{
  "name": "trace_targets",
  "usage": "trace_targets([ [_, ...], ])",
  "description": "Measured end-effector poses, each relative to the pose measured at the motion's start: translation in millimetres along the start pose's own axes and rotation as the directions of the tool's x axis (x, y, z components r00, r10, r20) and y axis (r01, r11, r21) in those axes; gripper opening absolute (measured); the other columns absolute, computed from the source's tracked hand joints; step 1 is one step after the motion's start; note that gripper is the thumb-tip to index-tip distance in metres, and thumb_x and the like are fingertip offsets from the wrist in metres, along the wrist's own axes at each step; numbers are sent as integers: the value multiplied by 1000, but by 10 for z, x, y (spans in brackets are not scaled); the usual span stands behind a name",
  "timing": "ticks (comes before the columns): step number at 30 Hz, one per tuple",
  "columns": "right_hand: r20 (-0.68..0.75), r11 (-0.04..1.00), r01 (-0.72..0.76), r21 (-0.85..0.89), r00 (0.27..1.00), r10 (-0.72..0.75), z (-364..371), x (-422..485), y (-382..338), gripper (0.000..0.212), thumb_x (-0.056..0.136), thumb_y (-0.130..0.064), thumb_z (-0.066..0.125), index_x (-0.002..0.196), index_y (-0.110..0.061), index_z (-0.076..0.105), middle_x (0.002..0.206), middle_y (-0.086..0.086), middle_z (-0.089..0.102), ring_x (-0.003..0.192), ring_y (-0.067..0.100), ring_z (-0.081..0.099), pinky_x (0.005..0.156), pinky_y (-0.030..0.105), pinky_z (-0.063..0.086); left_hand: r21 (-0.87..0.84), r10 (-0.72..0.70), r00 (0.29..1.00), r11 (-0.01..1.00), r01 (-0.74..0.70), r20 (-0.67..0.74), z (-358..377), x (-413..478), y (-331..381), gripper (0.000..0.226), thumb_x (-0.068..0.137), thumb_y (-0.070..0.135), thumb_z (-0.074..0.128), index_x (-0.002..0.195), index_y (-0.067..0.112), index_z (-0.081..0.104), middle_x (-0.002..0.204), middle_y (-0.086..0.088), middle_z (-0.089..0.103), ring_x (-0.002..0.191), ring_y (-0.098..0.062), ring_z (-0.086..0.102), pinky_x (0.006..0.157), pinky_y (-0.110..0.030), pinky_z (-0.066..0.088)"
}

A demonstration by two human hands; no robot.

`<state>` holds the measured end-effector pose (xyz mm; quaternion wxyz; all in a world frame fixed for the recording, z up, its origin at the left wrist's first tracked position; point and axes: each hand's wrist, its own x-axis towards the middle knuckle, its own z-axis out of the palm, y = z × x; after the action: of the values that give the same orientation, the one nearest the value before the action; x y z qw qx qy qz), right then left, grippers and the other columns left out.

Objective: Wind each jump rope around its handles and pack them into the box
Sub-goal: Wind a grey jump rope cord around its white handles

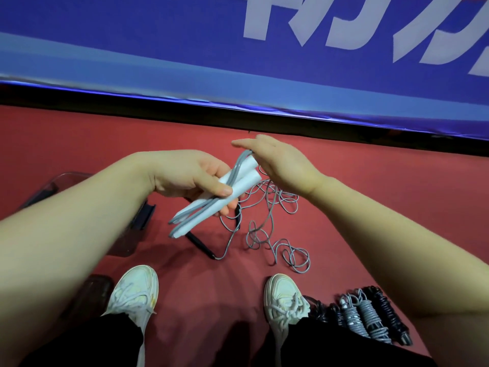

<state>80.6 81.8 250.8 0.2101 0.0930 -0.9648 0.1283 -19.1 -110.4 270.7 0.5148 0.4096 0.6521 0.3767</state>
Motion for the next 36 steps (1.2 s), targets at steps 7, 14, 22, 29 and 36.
trace_targets([
  [7,211,713,-428,556,902,377,339,-66,-202,23,103,-16,30,97,-30,47,66,-7,45,48,3,35,52,20,32,-157,60,939,980,-119,-338,-95,-10,57,8,89,-1,50,85,2,57,72,-6,70,60,-13,67,65,-26,57],
  [14,174,786,-508,352,861,479,184,47,-315,27,101,-26,37,83,-18,56,60,-10,45,50,2,41,56,23,32,-119,-20,783,990,-69,-622,-214,102,-8,12,94,3,52,84,7,57,78,-6,66,52,-5,65,58,-23,56],
  [22,206,854,-330,-401,876,436,80,114,-630,35,94,-14,43,129,-15,47,115,9,56,100,33,57,66,33,37,422,120,653,844,330,-748,-280,221,-114,14,90,20,60,94,8,65,83,-7,69,78,-23,62,73,-31,43],
  [29,256,779,-84,-621,918,303,-78,146,-899,31,92,-4,38,118,-11,54,108,6,50,74,26,41,45,29,15,529,90,656,677,511,-749,-256,188,-180,21,94,27,52,91,7,57,94,-17,63,89,-34,56,71,-35,37],
  [36,267,742,102,-662,958,107,-303,274,-740,29,93,-10,39,117,-19,54,107,1,55,94,26,54,49,28,23,743,92,814,478,469,-573,-80,326,-200,19,93,29,53,98,12,60,86,-5,58,80,-28,51,65,-30,37],
])
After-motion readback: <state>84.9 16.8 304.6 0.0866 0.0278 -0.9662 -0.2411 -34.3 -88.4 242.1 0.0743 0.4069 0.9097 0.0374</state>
